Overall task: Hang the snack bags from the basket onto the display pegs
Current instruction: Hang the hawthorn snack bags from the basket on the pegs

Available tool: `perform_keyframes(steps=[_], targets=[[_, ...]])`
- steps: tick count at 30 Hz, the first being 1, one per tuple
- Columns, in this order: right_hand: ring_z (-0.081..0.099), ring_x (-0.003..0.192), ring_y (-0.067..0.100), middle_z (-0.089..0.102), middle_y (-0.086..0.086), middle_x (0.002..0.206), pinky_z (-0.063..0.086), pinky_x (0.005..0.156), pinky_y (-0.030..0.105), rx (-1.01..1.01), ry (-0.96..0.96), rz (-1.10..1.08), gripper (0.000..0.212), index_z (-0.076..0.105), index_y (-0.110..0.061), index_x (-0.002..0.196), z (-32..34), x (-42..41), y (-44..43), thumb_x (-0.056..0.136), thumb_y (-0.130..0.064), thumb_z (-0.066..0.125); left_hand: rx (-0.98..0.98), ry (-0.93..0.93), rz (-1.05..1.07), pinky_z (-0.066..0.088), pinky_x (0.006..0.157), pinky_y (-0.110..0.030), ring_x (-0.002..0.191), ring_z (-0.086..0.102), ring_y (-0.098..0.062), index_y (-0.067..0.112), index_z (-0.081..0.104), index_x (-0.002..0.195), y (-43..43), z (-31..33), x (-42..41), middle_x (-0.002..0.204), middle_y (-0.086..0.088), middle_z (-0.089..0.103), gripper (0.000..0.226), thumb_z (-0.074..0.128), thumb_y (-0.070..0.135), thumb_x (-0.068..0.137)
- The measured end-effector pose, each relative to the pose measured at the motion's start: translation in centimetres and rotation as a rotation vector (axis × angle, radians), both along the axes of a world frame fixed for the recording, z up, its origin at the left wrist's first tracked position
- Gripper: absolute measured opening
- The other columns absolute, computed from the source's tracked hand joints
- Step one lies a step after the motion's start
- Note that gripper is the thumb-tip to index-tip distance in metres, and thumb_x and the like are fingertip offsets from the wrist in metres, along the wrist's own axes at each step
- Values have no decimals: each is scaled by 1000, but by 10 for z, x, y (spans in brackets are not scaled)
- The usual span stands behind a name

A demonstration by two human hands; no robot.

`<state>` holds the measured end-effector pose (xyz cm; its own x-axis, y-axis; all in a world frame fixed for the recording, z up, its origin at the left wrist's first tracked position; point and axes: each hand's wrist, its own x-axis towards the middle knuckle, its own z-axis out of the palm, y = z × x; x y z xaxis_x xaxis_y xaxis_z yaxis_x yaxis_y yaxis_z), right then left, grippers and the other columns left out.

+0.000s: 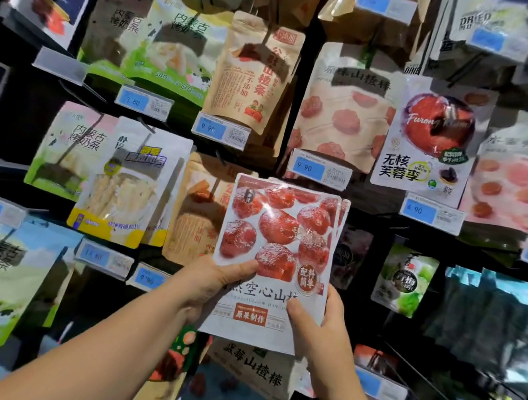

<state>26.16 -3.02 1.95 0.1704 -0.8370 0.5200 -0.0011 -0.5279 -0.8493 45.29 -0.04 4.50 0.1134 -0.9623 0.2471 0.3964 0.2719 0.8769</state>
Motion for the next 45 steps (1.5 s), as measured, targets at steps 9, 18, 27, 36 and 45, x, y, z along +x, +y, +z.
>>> perform_keyframes(steps=[9, 18, 27, 36, 45], targets=[[75, 89, 23, 76, -1, 98, 61, 77, 50, 13, -232, -87, 33, 55, -26, 117, 2, -15, -11, 90, -13, 69, -132, -138, 96, 58, 73, -40, 87, 74, -27, 12, 59, 114, -15, 5, -18, 97, -7, 76, 56, 83, 20, 64], [74, 88, 17, 76, -6, 96, 60, 75, 42, -18, -218, -121, 30, 55, -25, 118, 9, -12, -25, 92, -17, 67, -187, -180, 195, 59, 70, -35, 88, 73, -21, 19, 54, 117, -40, 9, -16, 104, -4, 73, 56, 84, 14, 69], [73, 93, 24, 76, -1, 98, 59, 81, 54, 7, -322, -108, 31, 54, -26, 118, 0, -3, -33, 91, -16, 66, -241, -234, 174, 59, 76, -34, 89, 73, -14, 34, 55, 110, -51, 10, -8, 99, 5, 74, 60, 86, 20, 61], [73, 94, 21, 75, -2, 100, 61, 76, 44, -37, -310, -119, 33, 52, -27, 119, -1, -5, -32, 91, -16, 65, -238, -213, 142, 57, 86, -50, 96, 72, -24, 33, 54, 120, -59, 9, -5, 107, -1, 74, 75, 91, 23, 55], [73, 94, 17, 74, -1, 104, 61, 80, 46, -29, -264, -150, 30, 53, -32, 115, 9, -4, -39, 92, -18, 66, -239, -204, 157, 60, 78, -45, 90, 73, -23, 37, 54, 108, -63, 17, -7, 104, -1, 74, 55, 84, 12, 69]])
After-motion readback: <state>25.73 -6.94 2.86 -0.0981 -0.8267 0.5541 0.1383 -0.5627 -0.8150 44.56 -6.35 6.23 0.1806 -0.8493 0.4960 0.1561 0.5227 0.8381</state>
